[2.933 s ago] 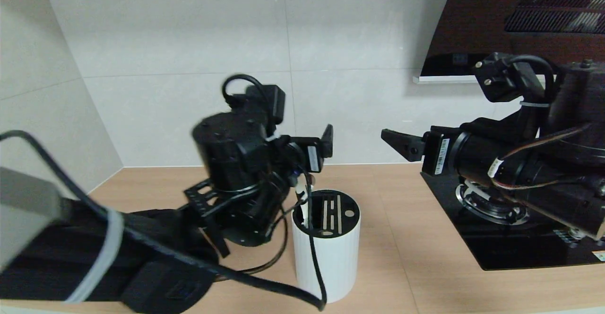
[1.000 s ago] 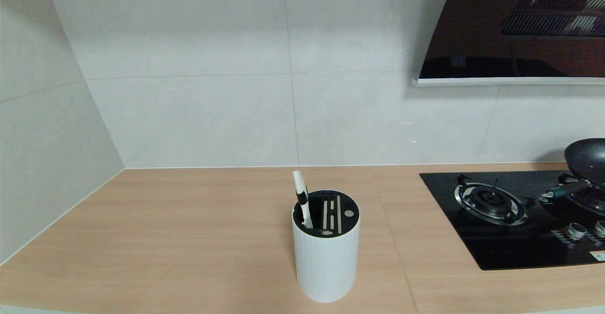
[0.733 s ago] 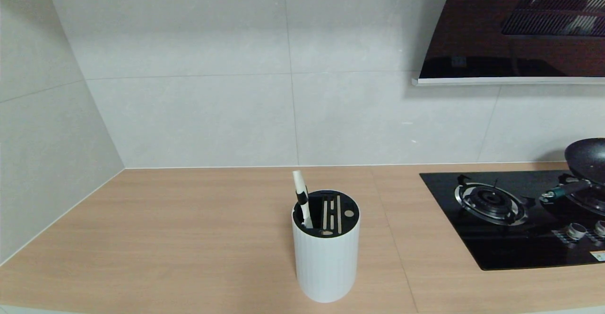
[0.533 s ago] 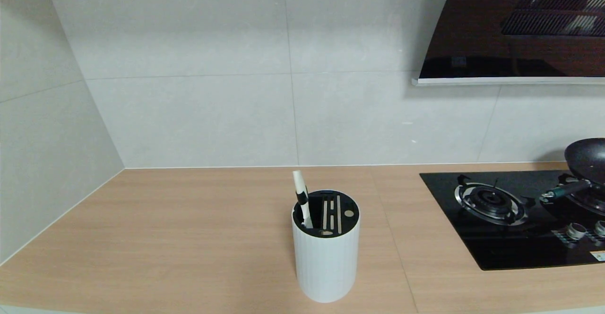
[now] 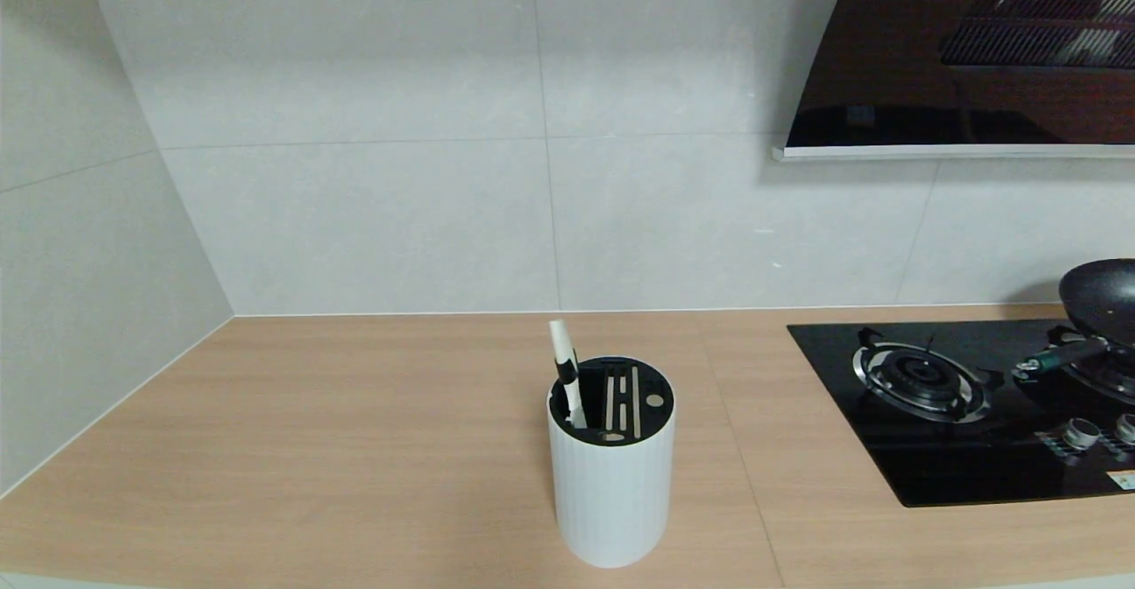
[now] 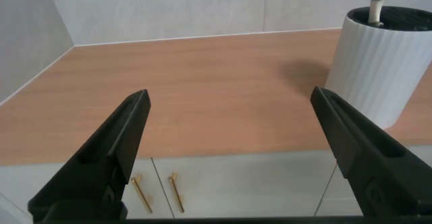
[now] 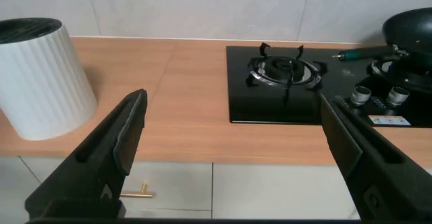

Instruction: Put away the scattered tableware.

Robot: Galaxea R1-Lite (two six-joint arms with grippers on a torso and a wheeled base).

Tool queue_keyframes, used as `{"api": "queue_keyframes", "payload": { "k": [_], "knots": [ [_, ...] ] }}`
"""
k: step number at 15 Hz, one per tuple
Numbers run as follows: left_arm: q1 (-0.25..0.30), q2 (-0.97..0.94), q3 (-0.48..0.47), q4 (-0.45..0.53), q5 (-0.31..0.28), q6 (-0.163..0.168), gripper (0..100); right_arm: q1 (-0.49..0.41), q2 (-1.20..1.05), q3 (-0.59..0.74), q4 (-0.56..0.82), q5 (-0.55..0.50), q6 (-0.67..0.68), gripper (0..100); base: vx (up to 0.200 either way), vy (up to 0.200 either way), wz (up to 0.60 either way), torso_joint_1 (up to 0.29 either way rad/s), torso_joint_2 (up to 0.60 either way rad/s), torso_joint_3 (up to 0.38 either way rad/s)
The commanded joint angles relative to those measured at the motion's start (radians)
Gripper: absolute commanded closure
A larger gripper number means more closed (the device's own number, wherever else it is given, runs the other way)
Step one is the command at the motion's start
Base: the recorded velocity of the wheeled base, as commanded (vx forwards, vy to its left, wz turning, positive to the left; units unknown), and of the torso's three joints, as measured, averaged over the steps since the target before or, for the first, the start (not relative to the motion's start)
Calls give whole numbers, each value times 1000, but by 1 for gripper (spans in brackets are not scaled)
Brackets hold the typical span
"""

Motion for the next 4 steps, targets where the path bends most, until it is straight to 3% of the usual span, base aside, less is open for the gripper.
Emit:
{"api": "queue_keyframes", "payload": {
  "k": [1,4],
  "knots": [
    [0,2,0,1,0,-20,0,0,0,0,4,1,16,0,0,0,0,0,0,0],
    [0,2,0,1,0,-26,0,0,0,0,4,1,32,0,0,0,0,0,0,0]
  ]
}}
